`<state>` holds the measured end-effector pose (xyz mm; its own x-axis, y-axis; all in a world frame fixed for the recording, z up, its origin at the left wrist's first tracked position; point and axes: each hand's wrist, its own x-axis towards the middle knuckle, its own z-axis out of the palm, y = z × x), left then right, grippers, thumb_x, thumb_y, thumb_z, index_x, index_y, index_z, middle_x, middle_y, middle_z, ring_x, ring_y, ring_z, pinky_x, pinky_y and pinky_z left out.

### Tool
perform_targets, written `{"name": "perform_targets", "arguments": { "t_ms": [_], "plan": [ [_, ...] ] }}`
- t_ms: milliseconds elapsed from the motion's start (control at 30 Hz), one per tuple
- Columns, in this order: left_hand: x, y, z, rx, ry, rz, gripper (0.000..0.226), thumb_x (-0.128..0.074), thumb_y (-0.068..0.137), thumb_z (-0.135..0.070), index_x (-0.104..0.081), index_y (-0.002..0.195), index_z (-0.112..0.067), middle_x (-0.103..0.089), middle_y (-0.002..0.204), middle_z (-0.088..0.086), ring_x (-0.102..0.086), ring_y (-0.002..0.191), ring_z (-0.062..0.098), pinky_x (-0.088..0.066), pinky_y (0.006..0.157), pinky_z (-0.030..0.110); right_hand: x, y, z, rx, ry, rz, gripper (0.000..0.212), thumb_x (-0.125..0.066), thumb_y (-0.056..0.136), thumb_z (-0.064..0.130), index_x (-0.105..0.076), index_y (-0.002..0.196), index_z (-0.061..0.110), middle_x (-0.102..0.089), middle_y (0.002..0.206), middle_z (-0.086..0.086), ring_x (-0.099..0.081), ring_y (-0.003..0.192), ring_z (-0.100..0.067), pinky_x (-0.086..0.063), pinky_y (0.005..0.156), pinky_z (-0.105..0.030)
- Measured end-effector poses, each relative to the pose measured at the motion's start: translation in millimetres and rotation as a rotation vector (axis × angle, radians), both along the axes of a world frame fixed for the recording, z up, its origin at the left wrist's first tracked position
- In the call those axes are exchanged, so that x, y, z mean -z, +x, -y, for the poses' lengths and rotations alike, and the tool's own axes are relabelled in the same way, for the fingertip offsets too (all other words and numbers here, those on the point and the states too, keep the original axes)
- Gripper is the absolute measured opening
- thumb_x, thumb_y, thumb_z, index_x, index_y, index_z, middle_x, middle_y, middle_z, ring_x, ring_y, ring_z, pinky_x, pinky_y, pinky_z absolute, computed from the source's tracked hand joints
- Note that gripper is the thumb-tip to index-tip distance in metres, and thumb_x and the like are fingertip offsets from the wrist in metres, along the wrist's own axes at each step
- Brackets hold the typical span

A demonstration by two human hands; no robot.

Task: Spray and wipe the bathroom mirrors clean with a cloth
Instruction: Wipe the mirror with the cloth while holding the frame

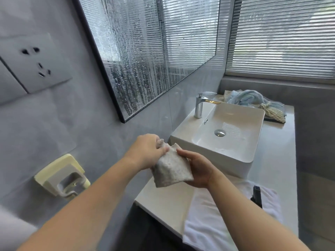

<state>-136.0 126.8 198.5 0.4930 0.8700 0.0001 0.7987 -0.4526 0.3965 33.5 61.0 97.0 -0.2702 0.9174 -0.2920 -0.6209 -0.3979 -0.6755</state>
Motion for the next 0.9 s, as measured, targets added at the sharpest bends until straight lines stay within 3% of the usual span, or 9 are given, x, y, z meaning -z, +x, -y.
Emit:
{"name": "perform_targets", "arguments": {
  "t_ms": [67, 167, 367, 467, 533, 600, 667, 767, 900],
  "plan": [
    [-9, -1, -7, -0.026, 0.053, -0.05, 0.031, -0.062, 0.098, -0.042, -0.052, 0.08, -0.02, -0.064, 0.09, -0.003, -0.061, 0.095, 0.026, -0.038, 0.064, 0.031, 0, -3, -14, 0.025, -0.023, 0.027, 0.044, -0.061, 0.101, 0.029, -0.064, 0.14, 0.008, -0.064, 0.141, -0.016, -0.065, 0.126, -0.03, -0.043, 0.117, -0.045],
    [-27, -7, -12, -0.055, 0.213, -0.138, 0.029, -0.058, 0.1, -0.044, -0.055, 0.11, -0.017, -0.065, 0.118, 0.005, -0.062, 0.111, 0.032, -0.05, 0.084, 0.039, -6, -5, -39, 0.164, -0.104, 0.091, 0.032, -0.051, 0.107, 0.022, -0.064, 0.132, 0.007, -0.075, 0.12, -0.014, -0.075, 0.102, -0.029, -0.06, 0.088, -0.044],
    [-76, -29, -34, 0.098, 0.937, -0.241, 0.037, -0.071, 0.089, -0.03, -0.058, 0.115, -0.007, -0.059, 0.113, 0.014, -0.06, 0.104, 0.037, -0.052, 0.083, 0.051, -56, -46, -98, 0.586, -0.101, 0.201, 0.028, -0.05, 0.109, 0.032, -0.052, 0.083, 0.022, -0.044, 0.073, 0.001, -0.04, 0.058, -0.018, -0.042, 0.051, -0.026],
    [-111, -46, -51, 0.068, 1.222, -0.262, 0.054, -0.064, 0.091, -0.031, -0.051, 0.133, 0.001, -0.051, 0.138, 0.022, -0.045, 0.135, 0.043, -0.038, 0.11, 0.053, -84, -92, -109, 0.806, 0.099, 0.404, 0.031, -0.045, 0.11, 0.037, -0.066, 0.128, 0.024, -0.065, 0.101, 0.009, -0.063, 0.095, -0.019, -0.057, 0.088, -0.037],
    [-136, -56, -58, -0.063, 1.279, -0.389, 0.081, -0.055, 0.097, -0.047, -0.027, 0.153, 0.005, -0.026, 0.159, 0.028, -0.019, 0.152, 0.045, -0.018, 0.124, 0.055, -95, -124, -118, 0.776, 0.271, 0.507, 0.045, -0.038, 0.112, 0.036, -0.045, 0.156, 0.03, -0.051, 0.141, 0.021, -0.044, 0.136, -0.007, -0.031, 0.121, -0.028],
    [-157, -64, -62, -0.2, 1.252, -0.496, 0.109, -0.048, 0.094, -0.064, 0.002, 0.158, 0.008, 0.002, 0.165, 0.032, 0.001, 0.154, 0.049, -0.005, 0.126, 0.057, -99, -152, -127, 0.678, 0.388, 0.622, 0.051, -0.031, 0.114, 0.036, -0.026, 0.164, 0.027, -0.027, 0.158, 0.02, -0.017, 0.148, 0.001, -0.007, 0.123, -0.019],
    [-173, -72, -67, -0.308, 1.24, -0.564, 0.125, -0.041, 0.086, -0.078, 0.015, 0.155, 0.01, 0.013, 0.164, 0.034, 0.006, 0.154, 0.049, -0.002, 0.126, 0.057, -96, -169, -134, 0.651, 0.41, 0.634, 0.058, -0.028, 0.114, 0.04, -0.014, 0.166, 0.02, -0.006, 0.172, 0.008, 0.001, 0.158, -0.007, 0.001, 0.13, -0.034],
    [-197, -81, -75, -0.434, 1.218, -0.657, 0.132, -0.025, 0.078, -0.088, 0.015, 0.153, 0.013, 0.014, 0.163, 0.035, 0.006, 0.154, 0.048, -0.001, 0.127, 0.056, -91, -175, -142, 0.674, 0.355, 0.462, 0.063, -0.027, 0.112, 0.048, -0.014, 0.166, 0.019, -0.009, 0.169, 0.013, -0.004, 0.158, -0.005, -0.005, 0.131, -0.036],
    [-223, -74, -85, -0.433, 1.172, -0.748, 0.135, -0.012, 0.073, -0.091, 0.02, 0.151, 0.014, 0.02, 0.162, 0.035, 0.012, 0.153, 0.048, 0.003, 0.126, 0.057, -86, -180, -148, 0.668, 0.393, 0.516, 0.061, -0.024, 0.113, 0.043, -0.003, 0.166, 0.022, -0.005, 0.167, 0.019, 0.0, 0.157, -0.003, -0.002, 0.131, -0.035]
  ]
}}
